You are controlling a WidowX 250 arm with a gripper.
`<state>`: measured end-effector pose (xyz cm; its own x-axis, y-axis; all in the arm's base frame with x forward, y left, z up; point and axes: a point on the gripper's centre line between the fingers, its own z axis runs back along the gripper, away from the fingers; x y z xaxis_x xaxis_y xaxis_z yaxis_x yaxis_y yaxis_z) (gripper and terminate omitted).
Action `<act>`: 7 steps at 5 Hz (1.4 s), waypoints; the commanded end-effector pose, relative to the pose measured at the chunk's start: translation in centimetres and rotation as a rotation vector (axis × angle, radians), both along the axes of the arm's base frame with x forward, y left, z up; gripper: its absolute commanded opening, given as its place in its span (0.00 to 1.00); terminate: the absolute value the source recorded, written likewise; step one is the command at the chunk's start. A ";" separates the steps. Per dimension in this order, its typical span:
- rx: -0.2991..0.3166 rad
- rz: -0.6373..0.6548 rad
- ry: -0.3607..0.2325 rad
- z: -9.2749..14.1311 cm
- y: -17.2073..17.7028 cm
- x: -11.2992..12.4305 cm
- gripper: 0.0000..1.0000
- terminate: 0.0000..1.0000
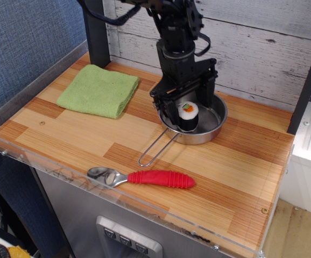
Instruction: Put ball on the green cloth
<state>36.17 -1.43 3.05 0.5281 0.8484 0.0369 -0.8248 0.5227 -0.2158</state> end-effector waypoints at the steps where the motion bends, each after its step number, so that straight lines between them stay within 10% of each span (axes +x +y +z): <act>1: 0.016 0.017 -0.052 0.1 -0.2 -0.1 0.00 0.00; 4: 0.024 0.056 -0.049 0.4 1.0 -1.0 0.00 0.00; 7: -0.050 0.091 -0.127 7.1 1.3 -0.5 0.00 0.00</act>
<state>35.49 -0.48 8.05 0.4454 0.8952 0.0145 -0.8541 0.4297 -0.2933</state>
